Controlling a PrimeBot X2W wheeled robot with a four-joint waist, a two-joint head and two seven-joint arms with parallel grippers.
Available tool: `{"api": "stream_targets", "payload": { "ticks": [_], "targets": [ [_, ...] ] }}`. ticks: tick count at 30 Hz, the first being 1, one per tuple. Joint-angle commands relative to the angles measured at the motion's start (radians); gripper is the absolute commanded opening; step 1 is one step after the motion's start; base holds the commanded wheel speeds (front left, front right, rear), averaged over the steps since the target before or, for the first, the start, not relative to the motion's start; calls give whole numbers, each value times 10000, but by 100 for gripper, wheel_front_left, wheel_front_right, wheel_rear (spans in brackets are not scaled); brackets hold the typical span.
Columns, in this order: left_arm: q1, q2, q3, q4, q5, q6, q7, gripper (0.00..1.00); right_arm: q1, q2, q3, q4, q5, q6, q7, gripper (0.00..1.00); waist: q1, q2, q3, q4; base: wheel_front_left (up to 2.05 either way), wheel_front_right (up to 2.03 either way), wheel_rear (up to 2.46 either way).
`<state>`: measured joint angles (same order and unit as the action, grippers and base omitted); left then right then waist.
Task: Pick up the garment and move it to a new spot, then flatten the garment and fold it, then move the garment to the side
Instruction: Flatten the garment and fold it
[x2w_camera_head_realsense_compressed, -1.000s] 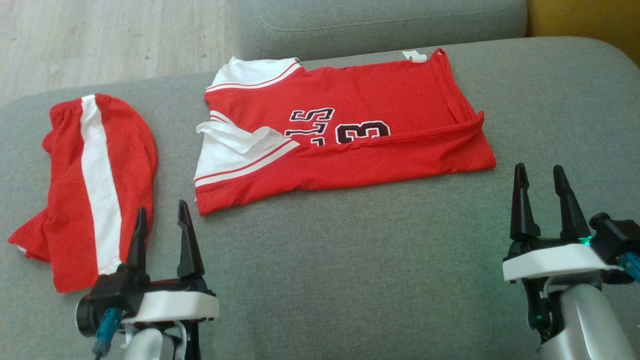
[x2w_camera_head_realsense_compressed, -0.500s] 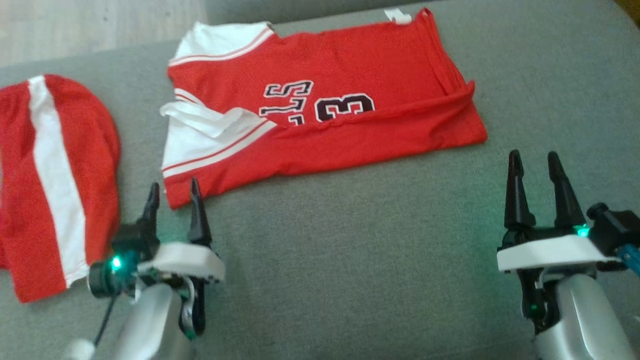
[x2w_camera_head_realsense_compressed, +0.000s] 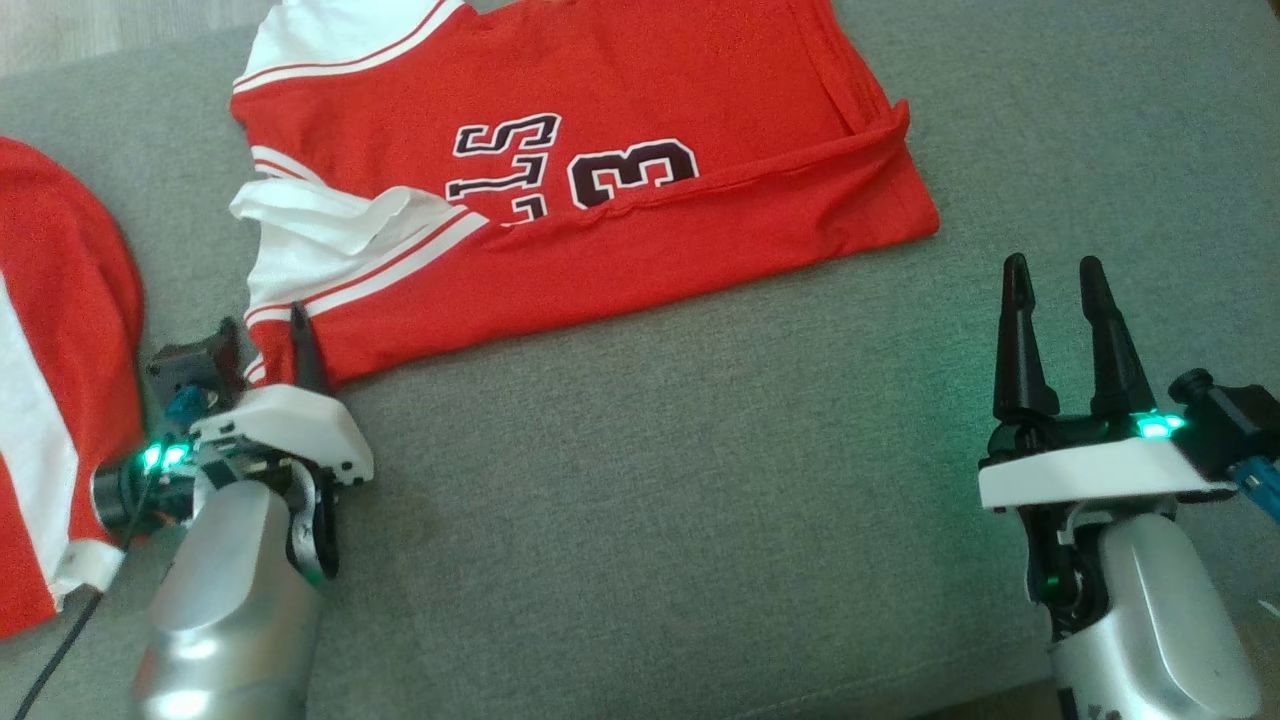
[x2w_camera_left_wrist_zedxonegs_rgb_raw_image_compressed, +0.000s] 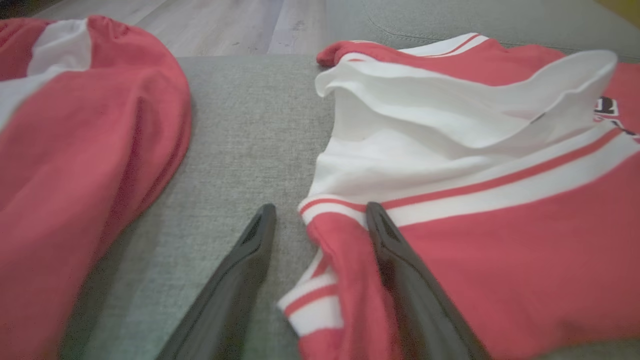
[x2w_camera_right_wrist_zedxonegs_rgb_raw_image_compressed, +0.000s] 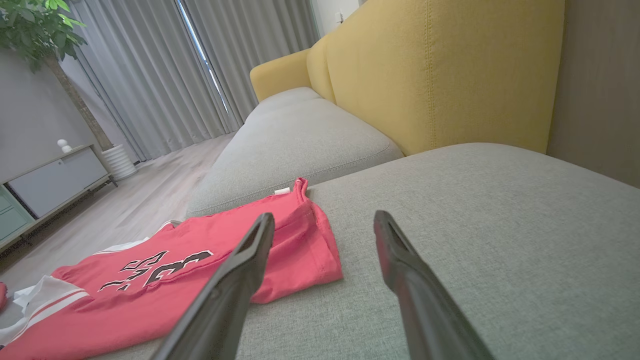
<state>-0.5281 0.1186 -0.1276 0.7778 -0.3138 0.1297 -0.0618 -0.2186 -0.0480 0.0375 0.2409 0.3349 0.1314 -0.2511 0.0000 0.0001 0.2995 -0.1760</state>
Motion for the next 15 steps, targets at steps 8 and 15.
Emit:
{"api": "stream_targets", "payload": {
  "ticks": [8,15],
  "targets": [
    [409,55,-118,63,75,-260,-195,0,-384,-23,173,-133,-14,-7,-107,100,0,-1,-298,187,0,0,0],
    [501,-80,-198,-1012,151,-233,-1547,0,-822,-22,11,883,-533,-7,13,100,0,-1,-633,607,0,0,0]
  ]
}}
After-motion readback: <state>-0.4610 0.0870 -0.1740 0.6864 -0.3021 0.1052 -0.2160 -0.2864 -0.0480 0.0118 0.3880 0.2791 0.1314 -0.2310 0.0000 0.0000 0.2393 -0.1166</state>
